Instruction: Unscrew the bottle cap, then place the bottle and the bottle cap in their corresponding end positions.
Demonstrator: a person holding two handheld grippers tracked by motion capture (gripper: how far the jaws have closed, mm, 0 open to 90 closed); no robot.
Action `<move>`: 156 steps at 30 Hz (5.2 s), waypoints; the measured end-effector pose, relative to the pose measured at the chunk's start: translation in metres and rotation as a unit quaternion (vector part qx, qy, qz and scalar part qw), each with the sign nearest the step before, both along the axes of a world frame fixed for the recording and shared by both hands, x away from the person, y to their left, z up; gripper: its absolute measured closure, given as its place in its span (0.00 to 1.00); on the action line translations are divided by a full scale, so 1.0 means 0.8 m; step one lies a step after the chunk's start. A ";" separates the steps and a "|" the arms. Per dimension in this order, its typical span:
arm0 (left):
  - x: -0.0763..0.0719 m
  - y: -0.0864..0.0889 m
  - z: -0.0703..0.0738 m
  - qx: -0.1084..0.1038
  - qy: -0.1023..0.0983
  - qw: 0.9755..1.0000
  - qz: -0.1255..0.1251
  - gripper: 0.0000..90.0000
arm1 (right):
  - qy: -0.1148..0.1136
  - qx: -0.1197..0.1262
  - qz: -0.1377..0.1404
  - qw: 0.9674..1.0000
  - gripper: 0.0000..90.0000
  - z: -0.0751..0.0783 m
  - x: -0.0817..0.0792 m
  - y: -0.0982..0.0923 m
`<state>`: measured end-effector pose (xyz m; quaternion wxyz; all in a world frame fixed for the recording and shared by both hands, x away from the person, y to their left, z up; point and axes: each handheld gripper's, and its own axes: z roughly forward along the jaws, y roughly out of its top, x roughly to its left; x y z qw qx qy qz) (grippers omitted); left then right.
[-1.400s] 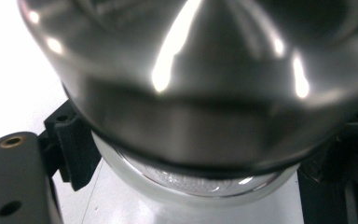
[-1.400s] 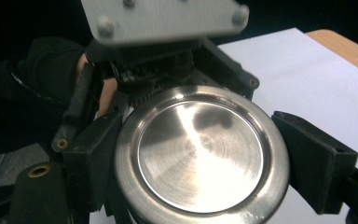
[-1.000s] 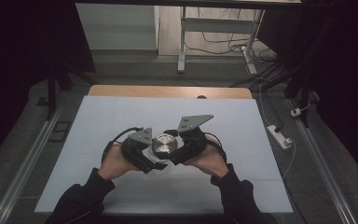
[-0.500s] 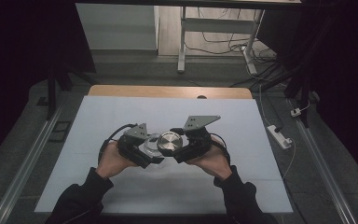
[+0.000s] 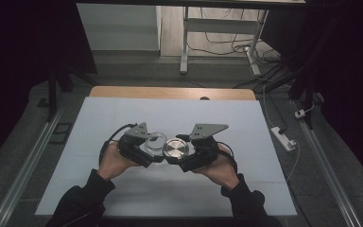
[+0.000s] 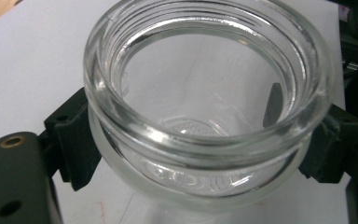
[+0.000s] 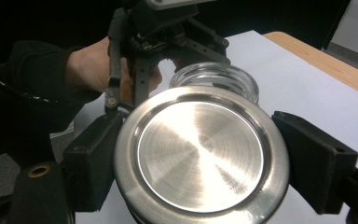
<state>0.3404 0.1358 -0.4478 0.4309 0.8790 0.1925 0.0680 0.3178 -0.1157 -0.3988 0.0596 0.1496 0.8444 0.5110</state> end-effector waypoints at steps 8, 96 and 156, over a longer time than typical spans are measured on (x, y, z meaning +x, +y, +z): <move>0.003 0.005 0.001 -0.004 -0.007 1.000 0.018 0.17 | -0.007 -0.001 -0.002 1.000 0.22 -0.002 -0.012 -0.003; 0.121 -0.042 -0.024 0.002 -0.032 0.996 0.083 0.17 | 0.010 -0.030 -0.010 0.999 0.22 -0.132 -0.020 0.026; 0.141 -0.047 -0.082 -0.007 -0.009 0.995 0.098 0.15 | 0.026 -0.137 -0.043 0.989 0.21 -0.177 0.012 0.040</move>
